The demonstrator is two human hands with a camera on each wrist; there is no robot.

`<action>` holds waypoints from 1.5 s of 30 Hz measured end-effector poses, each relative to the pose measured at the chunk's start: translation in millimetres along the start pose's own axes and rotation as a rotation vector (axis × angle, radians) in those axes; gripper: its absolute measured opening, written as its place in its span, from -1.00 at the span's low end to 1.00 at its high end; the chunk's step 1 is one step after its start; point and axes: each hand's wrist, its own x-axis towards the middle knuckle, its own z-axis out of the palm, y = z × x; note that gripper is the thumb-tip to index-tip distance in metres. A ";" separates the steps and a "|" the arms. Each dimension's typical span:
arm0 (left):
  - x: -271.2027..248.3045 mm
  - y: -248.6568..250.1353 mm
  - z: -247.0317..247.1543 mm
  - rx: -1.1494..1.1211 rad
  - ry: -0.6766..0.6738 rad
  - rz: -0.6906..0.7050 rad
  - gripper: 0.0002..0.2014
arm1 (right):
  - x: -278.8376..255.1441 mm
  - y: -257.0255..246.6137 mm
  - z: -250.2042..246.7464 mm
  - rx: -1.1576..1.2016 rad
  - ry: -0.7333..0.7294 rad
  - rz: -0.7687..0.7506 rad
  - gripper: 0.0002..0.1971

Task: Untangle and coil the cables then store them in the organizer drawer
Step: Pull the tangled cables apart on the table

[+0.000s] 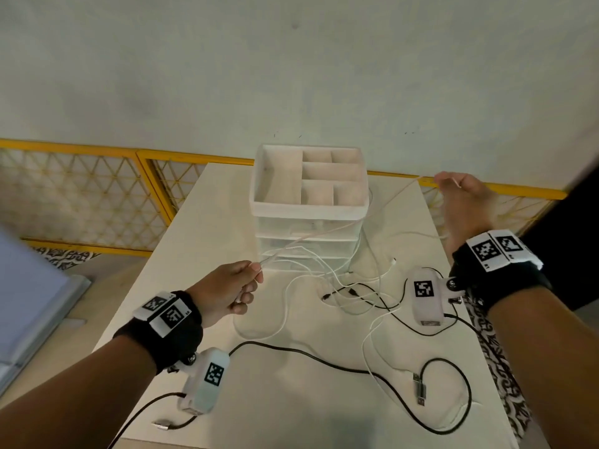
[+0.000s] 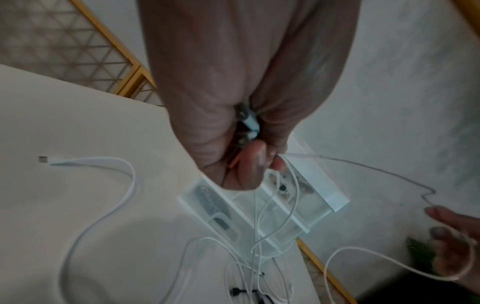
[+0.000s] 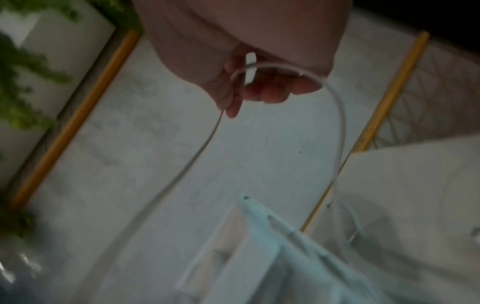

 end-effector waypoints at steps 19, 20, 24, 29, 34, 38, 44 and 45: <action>-18.8 16.2 -0.6 0.125 0.079 0.111 -0.60 | 36.4 46.7 4.6 -0.628 -0.499 0.222 -0.37; -17.9 20.9 -0.1 0.142 0.092 0.131 -0.57 | 28.6 49.8 5.9 -0.818 -0.453 0.160 -0.31; -15.4 40.6 3.9 0.353 0.119 0.212 -0.50 | -40.6 11.6 22.8 -0.460 -0.653 -0.088 -0.32; -22.1 65.9 18.1 0.775 -0.016 0.428 -0.54 | -132.4 -8.4 74.5 -0.448 -1.136 -0.279 -0.77; -38.3 73.1 -24.8 0.831 0.017 0.526 -0.60 | -77.9 48.9 69.3 -0.842 -0.921 0.008 -0.72; -31.4 47.9 -57.0 1.023 -0.019 0.336 -0.64 | -32.7 57.9 45.8 -0.871 -0.639 0.178 -0.81; 8.7 -4.1 -49.7 1.172 -0.054 0.070 -0.60 | -15.7 36.6 64.7 -0.755 -0.191 -0.234 -0.92; 11.6 -8.0 -45.8 1.189 -0.050 0.043 -0.61 | -18.8 38.1 66.0 -0.707 -0.162 -0.231 -0.89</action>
